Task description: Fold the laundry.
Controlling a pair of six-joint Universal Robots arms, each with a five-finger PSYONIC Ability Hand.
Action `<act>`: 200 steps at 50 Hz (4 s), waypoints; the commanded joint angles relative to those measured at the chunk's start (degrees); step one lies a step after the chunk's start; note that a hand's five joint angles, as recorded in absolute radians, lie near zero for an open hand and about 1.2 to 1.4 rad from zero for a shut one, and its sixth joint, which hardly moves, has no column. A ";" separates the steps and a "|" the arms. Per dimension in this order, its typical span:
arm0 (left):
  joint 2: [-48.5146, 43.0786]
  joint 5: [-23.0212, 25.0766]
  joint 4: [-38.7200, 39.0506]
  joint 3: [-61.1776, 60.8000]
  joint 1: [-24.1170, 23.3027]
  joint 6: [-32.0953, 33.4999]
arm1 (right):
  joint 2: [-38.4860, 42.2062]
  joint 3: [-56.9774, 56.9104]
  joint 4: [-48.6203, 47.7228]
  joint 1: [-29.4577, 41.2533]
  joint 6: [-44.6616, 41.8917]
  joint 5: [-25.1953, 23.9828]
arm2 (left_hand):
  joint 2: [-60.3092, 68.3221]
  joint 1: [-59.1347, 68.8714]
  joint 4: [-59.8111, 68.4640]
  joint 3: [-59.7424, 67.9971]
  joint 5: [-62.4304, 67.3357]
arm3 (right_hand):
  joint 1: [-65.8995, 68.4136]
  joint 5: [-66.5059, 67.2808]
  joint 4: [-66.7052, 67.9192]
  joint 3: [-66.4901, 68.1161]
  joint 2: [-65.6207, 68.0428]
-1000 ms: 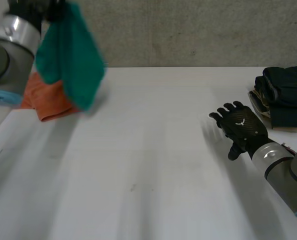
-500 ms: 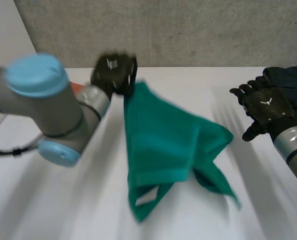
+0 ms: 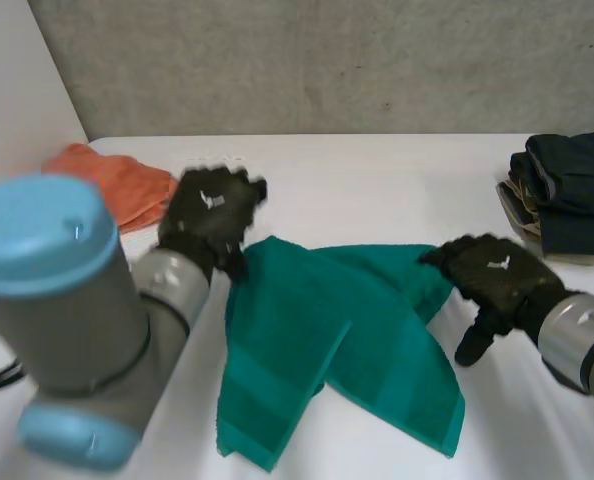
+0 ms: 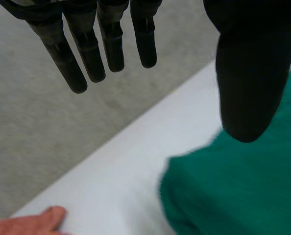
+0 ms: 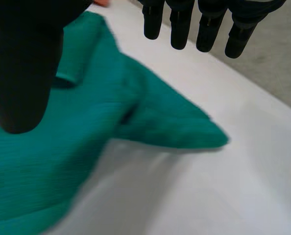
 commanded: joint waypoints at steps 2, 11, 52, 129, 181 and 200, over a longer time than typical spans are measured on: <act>-0.39 0.04 0.62 -11.28 -7.50 -0.31 | -1.47 7.33 -2.69 9.42 -0.16 1.03 | 3.05 2.59 3.74 3.11 3.89 | 2.07 2.38 2.90 2.83 2.58; -6.89 -8.29 6.94 -14.10 -10.06 -0.40 | -0.86 17.53 -16.32 13.22 -3.32 9.03 | 3.71 3.26 4.41 3.77 4.56 | 2.24 2.55 3.07 3.00 2.76; -11.29 -9.45 17.67 -15.07 -5.31 4.70 | 10.74 21.41 -40.24 12.95 -8.24 9.74 | 46.61 46.16 47.31 46.67 47.45 | 21.92 22.23 22.75 22.68 22.44; -7.43 -3.56 28.66 -22.45 -1.54 15.69 | 10.66 13.85 -36.72 3.02 -13.61 8.33 | 56.52 56.06 57.21 56.58 57.36 | 67.11 67.42 67.94 67.87 67.63; 20.70 7.59 2.30 -12.26 17.53 9.45 | -4.11 -14.97 -2.46 -7.79 -24.16 6.93 | 56.52 56.06 57.21 56.58 57.36 | 67.11 67.42 67.94 67.87 67.63; -9.69 14.37 -2.38 17.60 22.46 13.14 | 19.33 -40.08 -3.36 -7.98 -22.87 10.34 | 56.52 56.06 57.21 56.58 57.36 | 67.11 67.42 67.94 67.87 67.63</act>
